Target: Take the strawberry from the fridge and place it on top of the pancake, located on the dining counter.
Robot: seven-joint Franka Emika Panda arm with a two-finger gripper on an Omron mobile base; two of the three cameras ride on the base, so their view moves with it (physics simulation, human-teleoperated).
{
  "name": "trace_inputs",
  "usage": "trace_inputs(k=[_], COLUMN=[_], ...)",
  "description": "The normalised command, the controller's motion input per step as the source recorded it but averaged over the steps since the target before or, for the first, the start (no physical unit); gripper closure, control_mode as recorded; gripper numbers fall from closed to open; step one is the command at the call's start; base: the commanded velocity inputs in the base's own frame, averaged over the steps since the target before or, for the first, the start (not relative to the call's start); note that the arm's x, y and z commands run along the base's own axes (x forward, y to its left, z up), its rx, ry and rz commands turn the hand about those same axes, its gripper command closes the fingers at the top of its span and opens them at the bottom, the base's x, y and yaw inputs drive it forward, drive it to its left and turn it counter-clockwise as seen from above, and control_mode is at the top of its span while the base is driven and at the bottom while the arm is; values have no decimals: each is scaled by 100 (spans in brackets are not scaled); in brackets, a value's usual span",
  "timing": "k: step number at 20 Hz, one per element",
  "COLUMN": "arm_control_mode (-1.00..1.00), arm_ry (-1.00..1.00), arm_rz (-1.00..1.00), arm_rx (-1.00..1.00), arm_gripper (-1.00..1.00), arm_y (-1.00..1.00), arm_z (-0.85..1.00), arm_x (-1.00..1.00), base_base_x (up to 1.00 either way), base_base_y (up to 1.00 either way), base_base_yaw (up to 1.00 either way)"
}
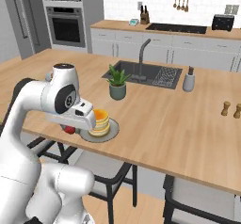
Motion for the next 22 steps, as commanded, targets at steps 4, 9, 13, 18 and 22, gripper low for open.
trace_inputs(k=[4, 9, 13, 18, 22], arm_control_mode=[-100, -100, -100, -100, -100], arm_ry=[10, 0, 3, 3, 3], arm_rz=[0, 0, 0, 0, 0], arm_rx=[0, 0, 0, 0, 0], arm_gripper=[100, 100, 100, 100, 100], arm_y=[-5, -3, 0, 0, 0], arm_z=[-2, -2, -12, -21, -37], arm_x=[81, 50, 72, 66, 65], base_base_x=[0, 0, 0, 0, 0], base_base_y=[0, 0, 0, 0, 0], base_base_yaw=[0, 0, 0, 0, 0])
